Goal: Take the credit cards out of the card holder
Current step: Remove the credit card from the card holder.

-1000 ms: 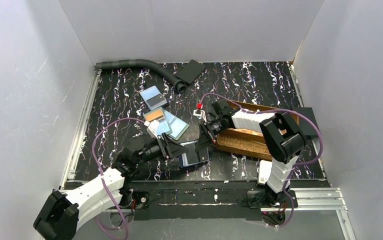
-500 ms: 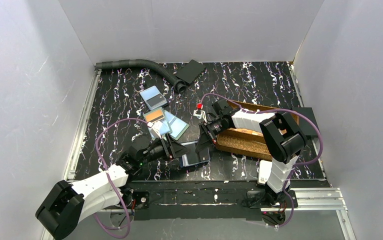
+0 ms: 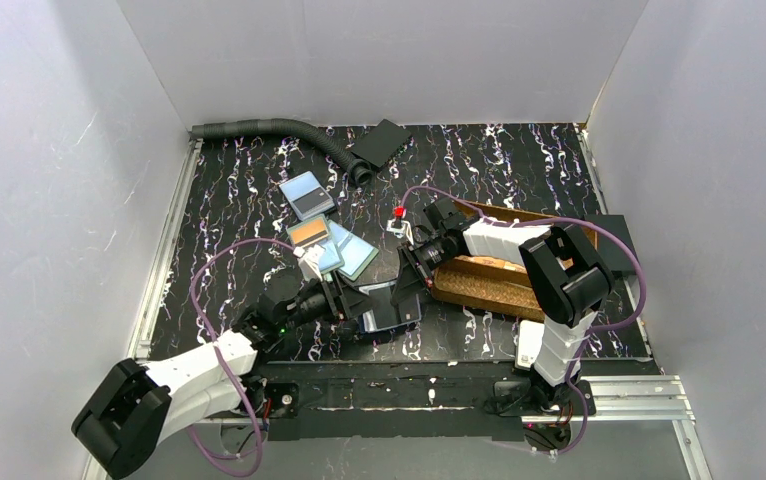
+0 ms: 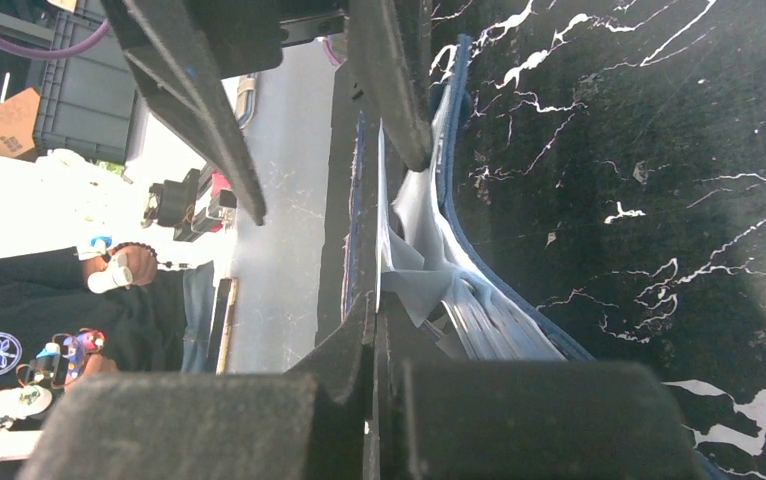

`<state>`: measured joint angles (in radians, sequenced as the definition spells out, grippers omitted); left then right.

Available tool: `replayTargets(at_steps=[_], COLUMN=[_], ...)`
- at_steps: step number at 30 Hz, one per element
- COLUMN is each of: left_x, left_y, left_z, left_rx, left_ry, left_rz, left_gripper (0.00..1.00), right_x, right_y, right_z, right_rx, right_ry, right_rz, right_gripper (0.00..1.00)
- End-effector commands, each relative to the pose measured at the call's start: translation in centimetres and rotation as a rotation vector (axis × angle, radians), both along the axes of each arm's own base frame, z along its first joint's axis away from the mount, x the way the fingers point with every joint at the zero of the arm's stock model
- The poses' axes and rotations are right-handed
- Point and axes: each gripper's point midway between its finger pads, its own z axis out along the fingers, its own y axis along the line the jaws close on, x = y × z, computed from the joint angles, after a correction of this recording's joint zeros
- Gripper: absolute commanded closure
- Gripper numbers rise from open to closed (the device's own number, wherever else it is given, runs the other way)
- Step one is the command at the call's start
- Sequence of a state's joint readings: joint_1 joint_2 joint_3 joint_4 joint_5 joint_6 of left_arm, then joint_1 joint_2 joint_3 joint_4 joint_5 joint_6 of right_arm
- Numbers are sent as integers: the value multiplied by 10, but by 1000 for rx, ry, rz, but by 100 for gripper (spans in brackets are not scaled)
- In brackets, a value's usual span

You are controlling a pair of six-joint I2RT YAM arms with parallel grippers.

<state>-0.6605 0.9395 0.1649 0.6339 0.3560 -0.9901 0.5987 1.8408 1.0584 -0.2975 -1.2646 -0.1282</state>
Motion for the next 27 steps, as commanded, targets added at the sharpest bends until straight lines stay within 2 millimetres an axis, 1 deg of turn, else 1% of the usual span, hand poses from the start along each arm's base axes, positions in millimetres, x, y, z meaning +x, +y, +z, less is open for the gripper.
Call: replayTargets(at_steps=[1, 7, 9, 11, 12, 15, 19, 23, 25, 27], left_x=[2, 3, 2, 0, -1, -3, -4, -3, -4, -4], left_y=[-5, -12, -13, -13, -13, -9, 1, 13, 16, 16], left_z=[2, 5, 5, 7, 8, 13, 11, -3, -9, -12], left_rx=[18, 15, 9, -2, -8, -32, -47, -28, -17, -13], left_ry=[-21, -25, -32, -44, -51, -83, -104, -96, -92, -88], left_rz=[-30, -69, -82, -90, -92, -92, -64, -11, -11, -11], left_gripper=[42, 71, 83, 98, 100, 100, 100, 100, 100, 100], right_x=[-2, -4, -4, -4, -4, -3, -1, -1, -1, -1], right_y=[4, 3, 3, 3, 3, 3, 2, 1, 0, -1], right_z=[28, 28, 26, 24, 23, 19, 13, 4, -1, -5], right_rx=[107, 112, 108, 103, 100, 88, 72, 60, 52, 44], right_ry=[8, 27, 27, 29, 28, 24, 11, 13, 16, 21], right_rz=[52, 69, 70, 69, 68, 65, 59, 62, 66, 68], right_gripper=[99, 99, 99, 99, 99, 99, 99, 99, 99, 99])
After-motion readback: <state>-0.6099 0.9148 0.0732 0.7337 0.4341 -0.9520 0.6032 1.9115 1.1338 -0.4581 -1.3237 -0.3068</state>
